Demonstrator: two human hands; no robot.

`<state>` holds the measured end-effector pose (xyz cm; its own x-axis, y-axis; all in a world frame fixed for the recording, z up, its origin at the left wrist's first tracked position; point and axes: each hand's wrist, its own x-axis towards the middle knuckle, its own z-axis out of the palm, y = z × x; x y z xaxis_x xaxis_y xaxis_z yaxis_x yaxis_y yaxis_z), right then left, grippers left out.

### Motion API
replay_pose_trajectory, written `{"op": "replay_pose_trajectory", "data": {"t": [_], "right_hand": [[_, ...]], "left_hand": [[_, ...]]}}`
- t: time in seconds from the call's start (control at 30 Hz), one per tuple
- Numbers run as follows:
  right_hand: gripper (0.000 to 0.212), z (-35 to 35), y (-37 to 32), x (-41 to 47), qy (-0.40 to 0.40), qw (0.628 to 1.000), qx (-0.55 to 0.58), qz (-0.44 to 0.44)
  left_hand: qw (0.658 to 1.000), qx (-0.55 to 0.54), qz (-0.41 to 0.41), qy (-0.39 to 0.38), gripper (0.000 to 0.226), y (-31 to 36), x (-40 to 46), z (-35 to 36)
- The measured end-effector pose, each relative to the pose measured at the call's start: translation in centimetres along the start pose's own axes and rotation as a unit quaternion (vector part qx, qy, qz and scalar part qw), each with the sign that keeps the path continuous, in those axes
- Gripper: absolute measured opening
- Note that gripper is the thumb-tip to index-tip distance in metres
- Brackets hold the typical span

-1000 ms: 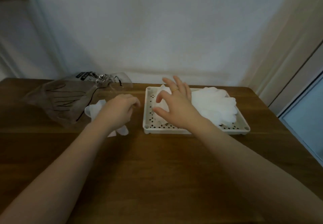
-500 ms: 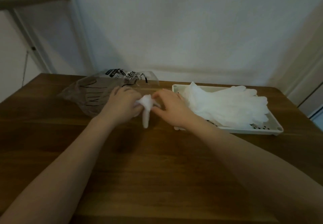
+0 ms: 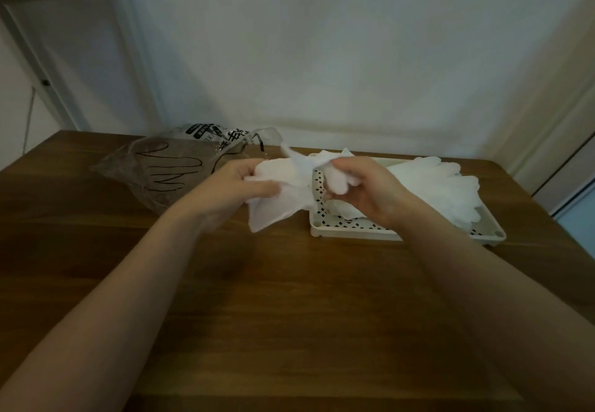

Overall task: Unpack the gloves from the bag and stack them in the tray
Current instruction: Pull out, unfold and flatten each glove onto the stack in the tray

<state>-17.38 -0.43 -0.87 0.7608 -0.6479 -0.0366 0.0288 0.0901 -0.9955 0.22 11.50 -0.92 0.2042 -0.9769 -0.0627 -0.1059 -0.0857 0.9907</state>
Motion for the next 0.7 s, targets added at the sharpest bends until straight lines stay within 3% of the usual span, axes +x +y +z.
{"op": "replay_pose_trajectory", "data": {"t": [0.1, 0.17, 0.23, 0.3, 0.4, 0.47, 0.57, 0.7], "right_hand": [[0.024, -1.7, -0.1, -0.5, -0.015, 0.976, 0.216, 0.025], [0.04, -2.5, -0.3, -0.7, -0.019, 0.97, 0.234, 0.068], [0.043, -3.0, -0.8, -0.8, 0.004, 0.991, 0.084, 0.106], [0.056, -3.1, -1.4, -0.6, 0.071, 0.99, -0.083, 0.093], [0.049, -1.6, -2.5, -0.6, 0.148, 0.962, -0.223, -0.05], [0.044, -0.6, -3.3, -1.0, 0.08, 0.957, -0.246, -0.128], [0.031, 0.6, -3.8, -1.6, -0.049, 0.941, -0.311, -0.129], [0.021, 0.9, -3.3, -1.9, -0.1, 0.901, -0.402, -0.126]], "left_hand": [[0.992, -0.122, -0.027, 0.02, 0.025, -0.1, 0.2, 0.6], [0.987, -0.158, -0.025, 0.013, 0.033, 0.1, 0.2, 1.2], [0.987, -0.158, -0.019, 0.007, 0.028, 0.7, 0.1, 1.7], [0.988, -0.154, -0.019, -0.004, 0.029, 1.4, 0.1, 2.1], [0.992, -0.122, -0.015, -0.032, 0.022, 2.4, 0.2, 2.6], [0.996, -0.075, -0.026, -0.027, 0.02, 3.1, 0.3, 3.1], [0.999, 0.027, -0.04, 0.001, 0.026, 3.8, 0.5, 3.6], [0.994, 0.084, -0.063, -0.014, 0.035, 4.1, 0.6, 3.3]]}}
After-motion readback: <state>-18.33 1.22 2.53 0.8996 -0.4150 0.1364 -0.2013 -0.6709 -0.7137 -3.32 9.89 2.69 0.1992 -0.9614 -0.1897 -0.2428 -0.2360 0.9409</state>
